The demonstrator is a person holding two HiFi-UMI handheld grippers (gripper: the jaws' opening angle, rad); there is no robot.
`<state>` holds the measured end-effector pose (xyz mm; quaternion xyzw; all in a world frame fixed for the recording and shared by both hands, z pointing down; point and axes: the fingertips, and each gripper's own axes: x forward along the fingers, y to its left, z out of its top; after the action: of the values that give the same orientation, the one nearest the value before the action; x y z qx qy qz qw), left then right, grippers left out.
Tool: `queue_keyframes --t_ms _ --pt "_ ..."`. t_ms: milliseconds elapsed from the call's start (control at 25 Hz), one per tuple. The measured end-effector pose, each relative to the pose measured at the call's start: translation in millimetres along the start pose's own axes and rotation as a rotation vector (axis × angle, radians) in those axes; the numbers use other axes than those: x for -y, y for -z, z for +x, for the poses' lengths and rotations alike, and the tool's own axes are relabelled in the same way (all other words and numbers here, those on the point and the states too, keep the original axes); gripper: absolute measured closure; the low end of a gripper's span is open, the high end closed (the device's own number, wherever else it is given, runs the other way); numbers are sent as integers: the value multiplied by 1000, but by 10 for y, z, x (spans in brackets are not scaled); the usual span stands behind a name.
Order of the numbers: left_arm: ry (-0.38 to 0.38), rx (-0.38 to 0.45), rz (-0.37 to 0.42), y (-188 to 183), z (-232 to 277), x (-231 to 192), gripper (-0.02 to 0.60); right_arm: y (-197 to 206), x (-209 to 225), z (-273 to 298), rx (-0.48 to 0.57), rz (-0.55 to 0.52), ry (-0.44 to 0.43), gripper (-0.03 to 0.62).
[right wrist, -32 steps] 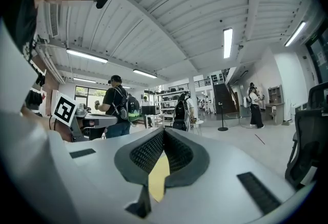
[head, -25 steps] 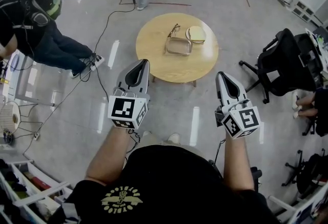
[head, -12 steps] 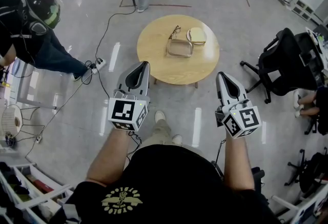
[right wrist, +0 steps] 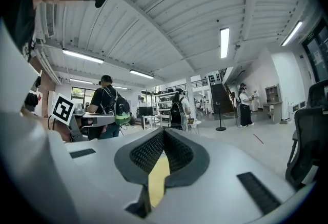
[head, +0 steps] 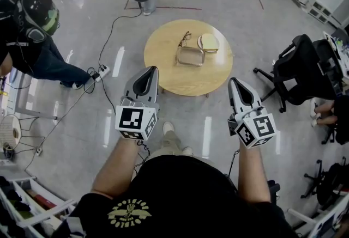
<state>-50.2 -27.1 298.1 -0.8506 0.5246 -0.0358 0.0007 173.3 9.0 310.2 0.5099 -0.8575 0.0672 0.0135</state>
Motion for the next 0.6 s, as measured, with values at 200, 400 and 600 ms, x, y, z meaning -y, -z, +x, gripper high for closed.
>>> queue_keyframes --t_ms 200,400,600 --pt "-13 -14 4 13 134 -129 564 -25 43 167 -3 -8 -8 580" --pt "-6 -28 10 72 280 -184 565 23 103 322 -13 -13 -18 579" --pt "-6 -48 12 111 425 -238 565 35 211 424 -31 2 2 580"
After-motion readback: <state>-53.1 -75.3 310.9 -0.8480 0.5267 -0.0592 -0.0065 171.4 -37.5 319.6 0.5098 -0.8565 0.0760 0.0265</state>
